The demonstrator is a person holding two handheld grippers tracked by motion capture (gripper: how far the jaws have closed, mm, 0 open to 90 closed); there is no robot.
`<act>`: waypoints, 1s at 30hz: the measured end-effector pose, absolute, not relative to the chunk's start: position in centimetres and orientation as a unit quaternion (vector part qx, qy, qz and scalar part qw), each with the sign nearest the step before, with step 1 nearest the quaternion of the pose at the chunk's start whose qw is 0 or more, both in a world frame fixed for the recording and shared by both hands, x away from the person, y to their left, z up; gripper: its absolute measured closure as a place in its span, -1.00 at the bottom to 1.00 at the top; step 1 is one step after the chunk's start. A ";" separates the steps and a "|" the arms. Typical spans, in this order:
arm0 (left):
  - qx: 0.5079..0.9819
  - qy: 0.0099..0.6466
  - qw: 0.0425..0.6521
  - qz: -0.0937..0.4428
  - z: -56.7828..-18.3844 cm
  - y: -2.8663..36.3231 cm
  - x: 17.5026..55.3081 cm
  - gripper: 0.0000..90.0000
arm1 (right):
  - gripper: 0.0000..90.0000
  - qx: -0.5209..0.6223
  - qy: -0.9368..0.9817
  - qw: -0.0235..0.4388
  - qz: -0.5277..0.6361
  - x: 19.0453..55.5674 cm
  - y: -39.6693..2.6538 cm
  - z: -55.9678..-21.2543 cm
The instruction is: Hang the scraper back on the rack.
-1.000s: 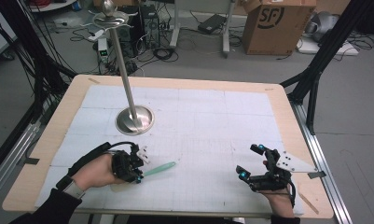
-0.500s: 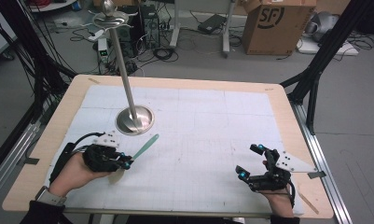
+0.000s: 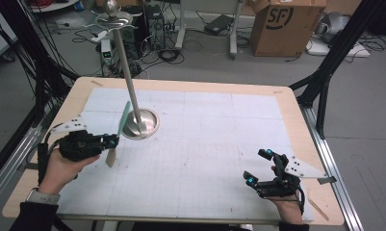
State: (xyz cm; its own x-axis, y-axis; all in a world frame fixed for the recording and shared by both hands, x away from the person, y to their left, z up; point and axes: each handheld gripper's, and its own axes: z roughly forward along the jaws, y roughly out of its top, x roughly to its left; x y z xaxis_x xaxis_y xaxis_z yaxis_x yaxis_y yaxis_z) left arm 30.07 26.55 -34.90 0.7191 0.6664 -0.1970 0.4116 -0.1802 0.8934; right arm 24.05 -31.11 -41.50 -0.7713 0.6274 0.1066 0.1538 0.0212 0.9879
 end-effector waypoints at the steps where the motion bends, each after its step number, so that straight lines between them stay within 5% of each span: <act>1: 0.758 0.357 0.533 0.119 -34.7 26.9 30.3 0.78 | -0.95 0.283 0.690 0.185 0.640 24.0 -31.1 -41.5; 30: 0.700 0.348 0.588 0.208 -26.6 32.1 34.0 0.79 | -0.96 0.273 0.696 0.180 0.640 24.0 -30.6 -41.2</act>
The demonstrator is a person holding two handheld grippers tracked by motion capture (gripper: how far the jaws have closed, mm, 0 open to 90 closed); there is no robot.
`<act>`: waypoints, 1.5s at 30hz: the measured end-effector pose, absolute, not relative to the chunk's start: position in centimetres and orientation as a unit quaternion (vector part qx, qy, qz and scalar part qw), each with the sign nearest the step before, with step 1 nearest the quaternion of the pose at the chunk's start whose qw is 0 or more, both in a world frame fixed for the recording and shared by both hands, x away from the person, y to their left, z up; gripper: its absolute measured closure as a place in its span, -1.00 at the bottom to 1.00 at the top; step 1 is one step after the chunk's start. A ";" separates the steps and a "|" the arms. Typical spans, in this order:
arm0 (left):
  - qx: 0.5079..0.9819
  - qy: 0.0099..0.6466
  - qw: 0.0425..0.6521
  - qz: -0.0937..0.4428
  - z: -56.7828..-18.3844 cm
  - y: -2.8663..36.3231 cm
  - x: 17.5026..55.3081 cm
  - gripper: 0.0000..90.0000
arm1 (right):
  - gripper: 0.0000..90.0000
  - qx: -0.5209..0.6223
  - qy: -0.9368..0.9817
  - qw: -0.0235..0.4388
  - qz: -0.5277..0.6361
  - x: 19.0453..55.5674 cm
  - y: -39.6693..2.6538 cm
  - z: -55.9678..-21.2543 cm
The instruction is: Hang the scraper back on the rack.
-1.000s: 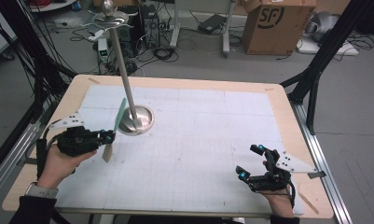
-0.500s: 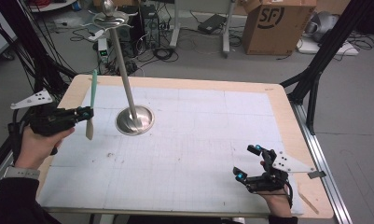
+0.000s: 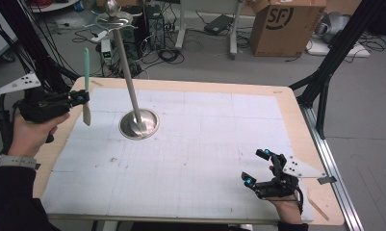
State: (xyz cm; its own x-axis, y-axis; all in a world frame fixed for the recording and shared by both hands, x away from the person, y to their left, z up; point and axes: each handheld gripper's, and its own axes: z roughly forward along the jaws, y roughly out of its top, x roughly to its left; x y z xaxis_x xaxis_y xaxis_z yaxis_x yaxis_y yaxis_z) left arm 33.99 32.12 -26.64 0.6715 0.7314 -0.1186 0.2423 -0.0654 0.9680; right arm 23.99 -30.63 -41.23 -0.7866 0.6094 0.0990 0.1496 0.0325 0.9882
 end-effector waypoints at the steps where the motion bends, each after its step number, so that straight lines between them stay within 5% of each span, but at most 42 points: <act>1: 0.698 0.346 0.590 0.210 -26.3 32.2 34.0 0.79 | -0.96 0.273 0.695 0.179 0.641 23.9 -30.7 -41.2; 17: 0.686 0.340 0.597 0.241 -23.0 32.0 35.3 0.79 | -0.96 0.272 0.695 0.180 0.641 23.5 -30.9 -41.1; 45: 0.693 0.344 0.594 0.220 -23.7 30.2 36.6 0.79 | -0.95 0.275 0.691 0.181 0.643 23.4 -31.3 -41.1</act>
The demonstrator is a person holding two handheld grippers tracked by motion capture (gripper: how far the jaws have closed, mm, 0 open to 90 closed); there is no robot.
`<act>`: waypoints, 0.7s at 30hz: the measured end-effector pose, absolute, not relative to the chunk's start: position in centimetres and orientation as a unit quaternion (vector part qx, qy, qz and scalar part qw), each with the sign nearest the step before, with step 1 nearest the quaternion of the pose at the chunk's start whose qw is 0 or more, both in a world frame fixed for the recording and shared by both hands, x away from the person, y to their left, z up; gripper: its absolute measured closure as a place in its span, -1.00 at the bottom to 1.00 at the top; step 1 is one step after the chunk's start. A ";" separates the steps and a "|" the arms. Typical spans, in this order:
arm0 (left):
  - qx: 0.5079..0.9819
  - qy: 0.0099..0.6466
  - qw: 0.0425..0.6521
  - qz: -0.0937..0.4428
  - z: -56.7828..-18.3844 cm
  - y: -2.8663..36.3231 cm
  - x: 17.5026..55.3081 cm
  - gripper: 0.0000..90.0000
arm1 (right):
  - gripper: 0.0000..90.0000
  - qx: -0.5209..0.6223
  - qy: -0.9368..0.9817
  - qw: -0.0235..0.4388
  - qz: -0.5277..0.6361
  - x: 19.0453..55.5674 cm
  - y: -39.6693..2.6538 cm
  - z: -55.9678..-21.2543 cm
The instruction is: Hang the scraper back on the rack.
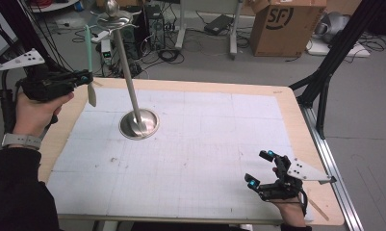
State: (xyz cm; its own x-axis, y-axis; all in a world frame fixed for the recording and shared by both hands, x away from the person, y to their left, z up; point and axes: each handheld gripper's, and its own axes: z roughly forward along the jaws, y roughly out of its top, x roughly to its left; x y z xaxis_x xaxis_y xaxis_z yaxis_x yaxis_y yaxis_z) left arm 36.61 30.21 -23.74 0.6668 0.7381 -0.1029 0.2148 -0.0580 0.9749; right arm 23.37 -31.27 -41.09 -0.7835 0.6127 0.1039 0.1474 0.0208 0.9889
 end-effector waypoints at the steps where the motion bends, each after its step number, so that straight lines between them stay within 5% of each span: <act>1: 0.693 0.345 0.593 0.222 -23.8 30.0 36.7 0.79 | -0.96 0.274 0.692 0.181 0.643 23.4 -31.3 -41.1; 7: 0.686 0.347 0.595 0.232 -24.0 29.6 36.7 0.75 | -0.96 0.274 0.691 0.183 0.644 23.4 -31.3 -41.1; 21: 0.695 0.323 0.599 0.232 -26.2 29.5 34.0 -0.22 | -0.96 0.275 0.692 0.183 0.642 23.4 -31.3 -41.1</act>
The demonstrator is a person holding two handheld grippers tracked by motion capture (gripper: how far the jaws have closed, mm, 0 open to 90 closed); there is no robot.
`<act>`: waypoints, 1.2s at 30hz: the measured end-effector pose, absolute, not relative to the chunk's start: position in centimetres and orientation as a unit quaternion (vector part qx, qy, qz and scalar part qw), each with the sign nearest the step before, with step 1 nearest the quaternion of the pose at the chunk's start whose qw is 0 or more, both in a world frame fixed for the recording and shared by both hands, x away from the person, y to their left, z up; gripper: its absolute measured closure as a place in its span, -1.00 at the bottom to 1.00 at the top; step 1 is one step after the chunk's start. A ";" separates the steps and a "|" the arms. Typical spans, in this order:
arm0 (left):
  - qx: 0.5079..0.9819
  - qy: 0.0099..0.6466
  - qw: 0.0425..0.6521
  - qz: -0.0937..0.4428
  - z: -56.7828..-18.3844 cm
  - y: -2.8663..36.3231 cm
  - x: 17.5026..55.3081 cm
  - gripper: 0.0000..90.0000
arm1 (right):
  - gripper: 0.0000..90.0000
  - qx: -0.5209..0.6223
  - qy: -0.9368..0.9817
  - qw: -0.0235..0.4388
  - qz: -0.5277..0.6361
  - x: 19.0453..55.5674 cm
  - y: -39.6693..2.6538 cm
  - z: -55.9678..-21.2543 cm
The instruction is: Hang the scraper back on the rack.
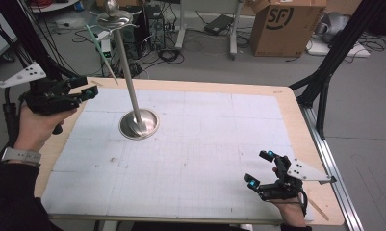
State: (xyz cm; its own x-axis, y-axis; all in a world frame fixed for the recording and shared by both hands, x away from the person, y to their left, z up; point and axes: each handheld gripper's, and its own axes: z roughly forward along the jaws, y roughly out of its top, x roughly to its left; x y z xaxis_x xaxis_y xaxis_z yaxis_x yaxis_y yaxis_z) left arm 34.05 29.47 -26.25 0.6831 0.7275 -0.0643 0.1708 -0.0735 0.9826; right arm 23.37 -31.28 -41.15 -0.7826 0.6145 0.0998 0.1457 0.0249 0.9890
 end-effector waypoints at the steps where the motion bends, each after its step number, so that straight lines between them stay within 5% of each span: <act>1: 0.699 0.315 0.598 0.234 -26.6 29.2 33.7 -0.29 | -0.96 0.274 0.693 0.182 0.642 23.4 -31.3 -41.2; 9: 0.697 0.268 0.630 0.212 -30.0 27.6 31.2 -0.88 | -0.96 0.273 0.691 0.184 0.643 23.6 -31.1 -41.1; 13: 0.692 0.267 0.643 0.192 -32.1 26.8 30.2 -0.96 | -0.96 0.271 0.693 0.182 0.643 23.7 -31.0 -41.1; 36: 0.688 0.267 0.647 0.192 -41.3 24.4 25.2 -0.96 | -0.96 0.267 0.700 0.183 0.637 24.0 -30.5 -41.1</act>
